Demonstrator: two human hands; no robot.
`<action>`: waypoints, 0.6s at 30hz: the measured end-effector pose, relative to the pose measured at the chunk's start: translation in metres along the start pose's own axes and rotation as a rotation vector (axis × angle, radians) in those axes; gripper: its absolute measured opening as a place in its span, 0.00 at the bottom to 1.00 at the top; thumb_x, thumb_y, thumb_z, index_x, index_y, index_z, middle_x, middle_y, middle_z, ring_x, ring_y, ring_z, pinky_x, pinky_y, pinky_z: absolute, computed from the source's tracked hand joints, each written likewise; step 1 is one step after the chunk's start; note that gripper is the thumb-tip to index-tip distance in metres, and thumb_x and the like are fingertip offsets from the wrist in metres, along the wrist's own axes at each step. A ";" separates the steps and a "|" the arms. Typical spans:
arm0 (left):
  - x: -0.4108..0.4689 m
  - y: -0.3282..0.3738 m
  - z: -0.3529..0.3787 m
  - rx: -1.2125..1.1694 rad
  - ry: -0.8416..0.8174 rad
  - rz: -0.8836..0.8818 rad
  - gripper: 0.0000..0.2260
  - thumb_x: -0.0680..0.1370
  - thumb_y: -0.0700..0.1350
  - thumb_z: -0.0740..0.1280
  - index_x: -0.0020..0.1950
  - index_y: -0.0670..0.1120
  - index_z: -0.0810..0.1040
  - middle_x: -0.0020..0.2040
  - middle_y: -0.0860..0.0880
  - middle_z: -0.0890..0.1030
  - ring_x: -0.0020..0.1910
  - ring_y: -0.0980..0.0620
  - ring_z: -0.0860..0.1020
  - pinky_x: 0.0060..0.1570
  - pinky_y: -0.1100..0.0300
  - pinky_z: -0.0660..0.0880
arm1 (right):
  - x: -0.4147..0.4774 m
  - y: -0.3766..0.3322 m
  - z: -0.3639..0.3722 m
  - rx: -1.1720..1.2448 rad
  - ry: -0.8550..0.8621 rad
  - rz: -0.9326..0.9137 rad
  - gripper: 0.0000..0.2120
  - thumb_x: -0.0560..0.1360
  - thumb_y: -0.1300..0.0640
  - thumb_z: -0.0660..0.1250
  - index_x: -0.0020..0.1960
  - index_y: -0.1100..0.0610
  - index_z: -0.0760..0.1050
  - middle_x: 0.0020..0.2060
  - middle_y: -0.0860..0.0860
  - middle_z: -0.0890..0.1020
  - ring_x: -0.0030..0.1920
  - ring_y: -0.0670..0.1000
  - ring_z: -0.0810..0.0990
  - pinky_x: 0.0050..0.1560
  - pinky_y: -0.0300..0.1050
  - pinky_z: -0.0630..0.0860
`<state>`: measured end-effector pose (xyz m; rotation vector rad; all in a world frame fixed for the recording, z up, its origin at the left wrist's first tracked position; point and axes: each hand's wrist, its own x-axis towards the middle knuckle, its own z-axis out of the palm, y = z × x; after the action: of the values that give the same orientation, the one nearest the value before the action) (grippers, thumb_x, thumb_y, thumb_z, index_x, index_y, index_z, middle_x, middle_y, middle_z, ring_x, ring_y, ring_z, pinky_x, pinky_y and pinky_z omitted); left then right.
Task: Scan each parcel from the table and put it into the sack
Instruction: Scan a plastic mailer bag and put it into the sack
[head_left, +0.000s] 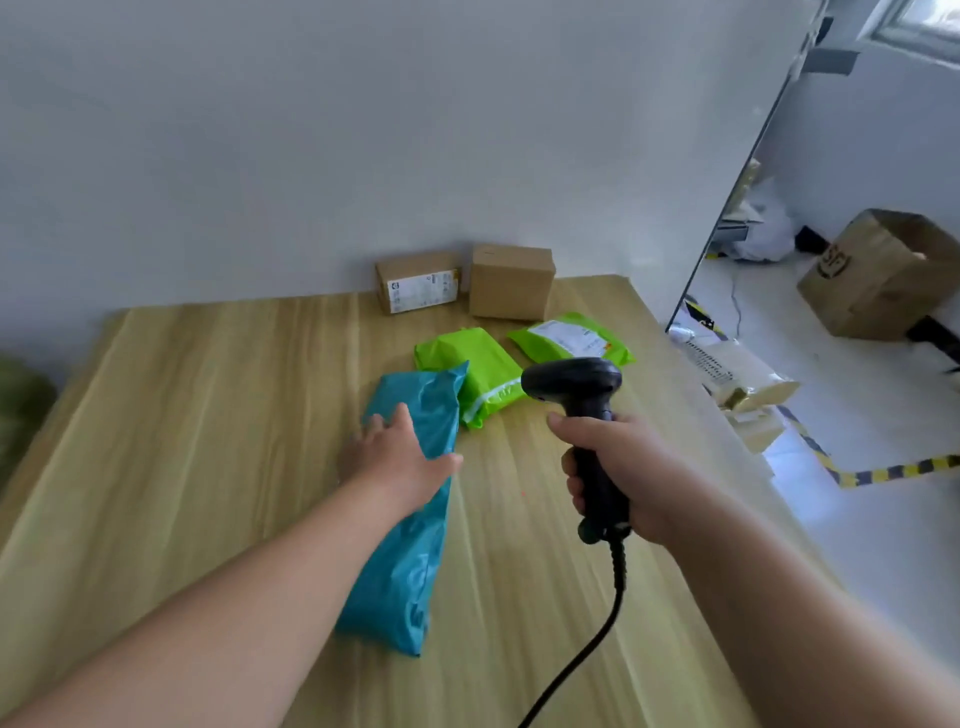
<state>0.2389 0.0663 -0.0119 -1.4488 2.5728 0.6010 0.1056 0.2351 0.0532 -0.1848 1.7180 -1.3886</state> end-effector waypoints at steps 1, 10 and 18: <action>0.001 0.007 0.012 0.030 -0.038 -0.043 0.47 0.69 0.70 0.62 0.78 0.47 0.49 0.76 0.43 0.59 0.74 0.42 0.59 0.69 0.49 0.59 | 0.006 0.002 -0.009 0.004 -0.011 0.015 0.12 0.75 0.55 0.73 0.44 0.57 0.70 0.24 0.52 0.75 0.22 0.51 0.72 0.24 0.41 0.71; 0.011 0.002 0.088 0.083 -0.105 -0.262 0.48 0.72 0.61 0.68 0.78 0.46 0.40 0.76 0.39 0.55 0.70 0.39 0.63 0.66 0.47 0.66 | 0.051 0.032 -0.031 -0.004 -0.086 0.099 0.13 0.73 0.54 0.74 0.44 0.58 0.70 0.25 0.53 0.76 0.23 0.51 0.73 0.25 0.43 0.72; 0.014 -0.036 0.046 -0.486 0.191 -0.217 0.13 0.73 0.38 0.61 0.56 0.48 0.73 0.49 0.47 0.79 0.45 0.43 0.77 0.43 0.54 0.74 | 0.050 0.035 -0.008 -0.044 -0.124 0.116 0.12 0.75 0.55 0.72 0.44 0.58 0.70 0.26 0.53 0.75 0.23 0.51 0.72 0.25 0.43 0.71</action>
<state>0.2578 0.0570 -0.0678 -1.9859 2.4573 1.1627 0.0845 0.2235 -0.0030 -0.1883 1.6315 -1.2308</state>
